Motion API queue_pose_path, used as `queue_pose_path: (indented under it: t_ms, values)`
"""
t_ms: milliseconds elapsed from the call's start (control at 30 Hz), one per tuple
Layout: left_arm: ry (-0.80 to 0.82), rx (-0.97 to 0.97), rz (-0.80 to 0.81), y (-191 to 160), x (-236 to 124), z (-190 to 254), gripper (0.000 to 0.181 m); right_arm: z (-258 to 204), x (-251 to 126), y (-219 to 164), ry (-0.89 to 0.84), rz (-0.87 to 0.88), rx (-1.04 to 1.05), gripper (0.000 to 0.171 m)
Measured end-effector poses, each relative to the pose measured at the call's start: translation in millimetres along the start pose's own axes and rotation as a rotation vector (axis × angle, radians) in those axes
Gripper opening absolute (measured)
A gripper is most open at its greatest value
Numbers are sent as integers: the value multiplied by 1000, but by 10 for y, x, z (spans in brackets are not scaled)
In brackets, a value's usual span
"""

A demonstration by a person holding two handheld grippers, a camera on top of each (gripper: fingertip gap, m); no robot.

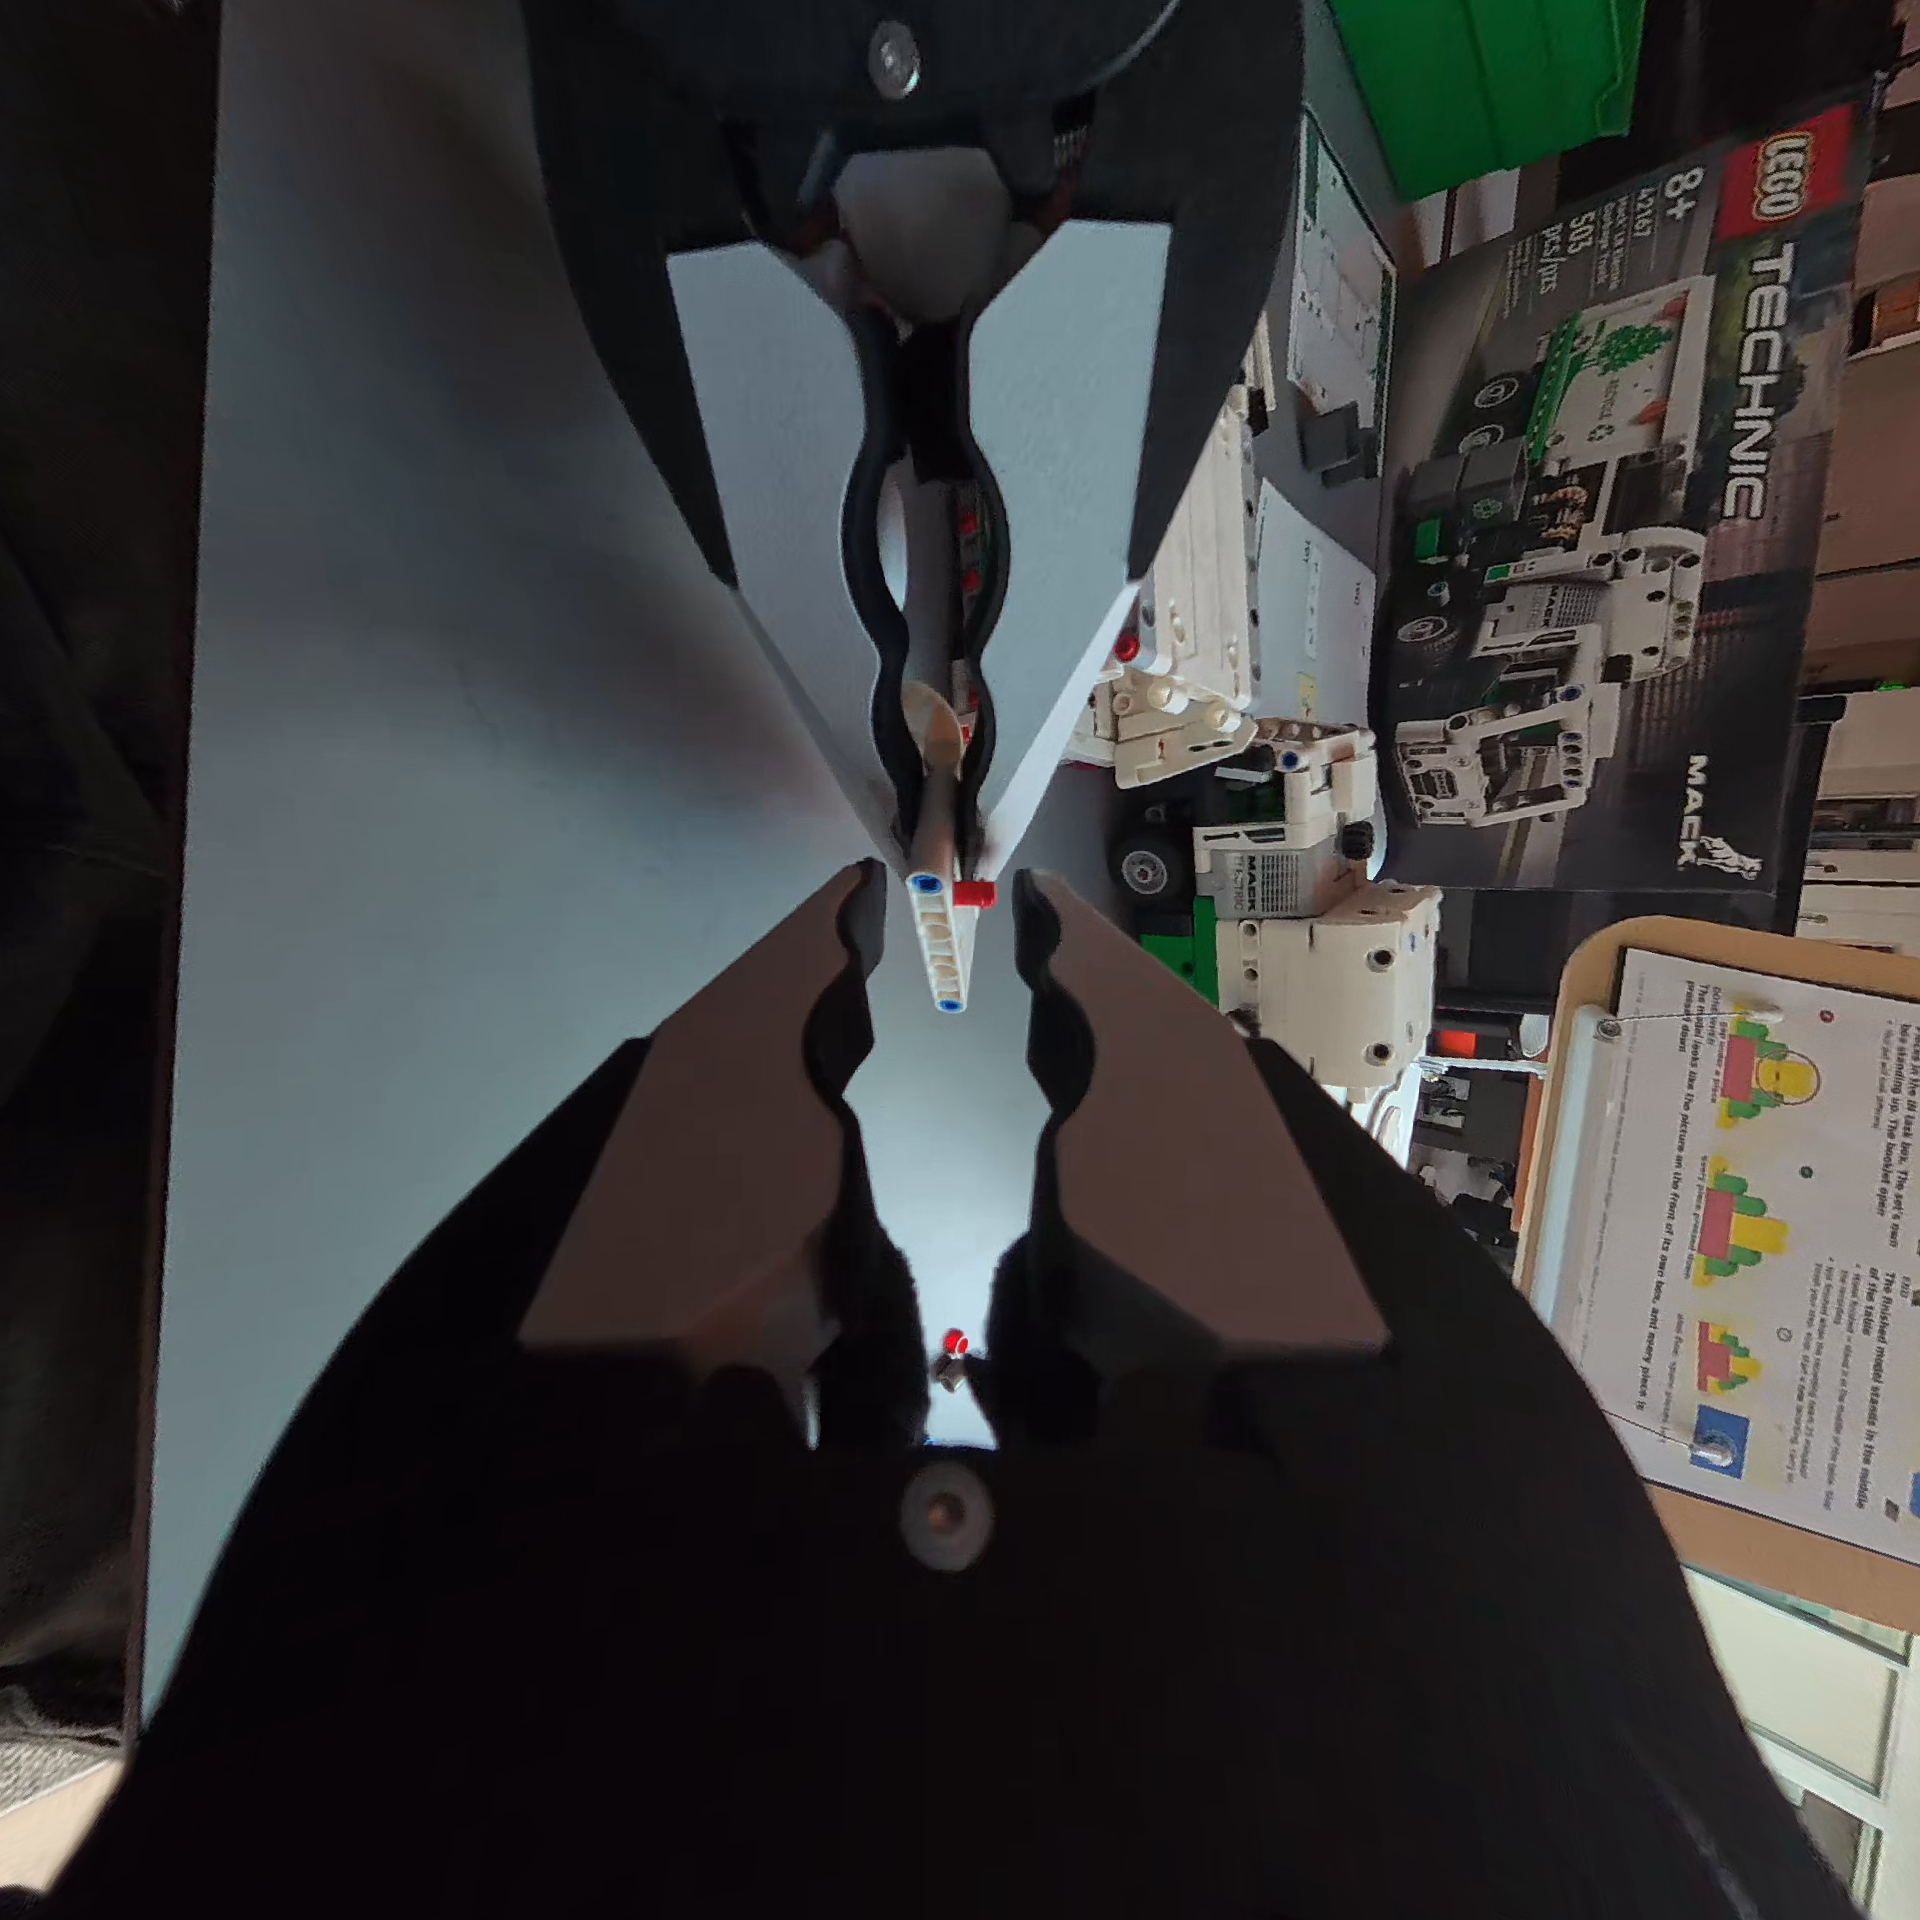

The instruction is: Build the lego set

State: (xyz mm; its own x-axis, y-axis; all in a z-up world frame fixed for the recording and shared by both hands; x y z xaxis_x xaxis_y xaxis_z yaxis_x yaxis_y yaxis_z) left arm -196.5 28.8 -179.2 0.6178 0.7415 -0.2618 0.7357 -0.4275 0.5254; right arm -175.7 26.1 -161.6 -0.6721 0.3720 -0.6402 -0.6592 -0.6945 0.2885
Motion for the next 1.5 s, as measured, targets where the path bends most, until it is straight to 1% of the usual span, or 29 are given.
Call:
queue_pose_path:
  t_ms: [67,133,200,267,333,500,567,600,700,767,833,900,933,1067,1167,1267,1300,1367,1400,1500]
  values:
    - [-2,2,2,8,-5,6,5,-9,38,-31,1,-24,-20,16]
    - [0,9,1,9,-11,8,6,-7,36,-23,-8,-18,-44,15]
    - [3,13,-3,5,-12,6,6,-1,41,-27,15,-26,-13,14]
    - [7,5,-5,6,-13,0,6,-5,39,-37,45,-37,13,10]
    - [16,-2,0,11,-23,-25,5,10,33,-26,22,-33,-1,8]
    - [25,-12,22,18,-39,-62,6,39,10,-22,43,28,133,11]
    - [32,-29,58,36,-77,-106,6,109,-61,-103,-16,32,136,25]
    - [24,-55,96,63,-106,-128,6,125,-98,-164,-34,32,147,26]
    - [-24,-177,237,188,-210,-201,5,95,-159,-223,4,144,315,26]
    - [-67,-280,315,263,-268,-248,5,77,-191,-184,41,279,436,25]
    - [-109,-362,359,303,-300,-266,5,104,-265,-106,44,438,523,21]
    - [-140,-405,378,327,-312,-256,5,156,-370,-23,-20,585,517,12]
    - [-138,-411,390,342,-324,-264,5,142,-386,1,-48,615,491,9]
    - [-134,-320,376,334,-311,-180,5,50,-334,-26,-113,554,339,8]
    - [-143,-229,371,359,-311,-86,4,-61,-328,-52,-61,516,363,8]
    - [-164,-168,395,413,-351,9,5,-185,-248,-166,-19,428,326,19]
    - [-170,-149,395,418,-347,42,5,-210,-252,-154,-15,434,316,19]
    - [-175,-129,385,417,-315,86,5,-243,-278,-91,-28,455,280,12]
    - [-173,-129,380,416,-306,88,5,-259,-274,-81,-44,439,247,7]
    - [-163,-133,366,376,-283,72,5,-236,-232,-100,-102,372,194,6]
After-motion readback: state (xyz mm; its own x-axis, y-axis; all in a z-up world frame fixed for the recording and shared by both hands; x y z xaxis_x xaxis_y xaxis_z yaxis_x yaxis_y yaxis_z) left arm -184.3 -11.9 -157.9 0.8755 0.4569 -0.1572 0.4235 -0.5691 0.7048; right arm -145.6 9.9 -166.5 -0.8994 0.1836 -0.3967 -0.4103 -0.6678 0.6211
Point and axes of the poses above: each gripper's, where its closed fingertips meet, x out along the fingers, y out of its top, z = x × y across the jaws, the point moved 2 cm from there along -x, back along the fingers, and after that the axes turned 2 degrees about y, right-handed, at the moved point
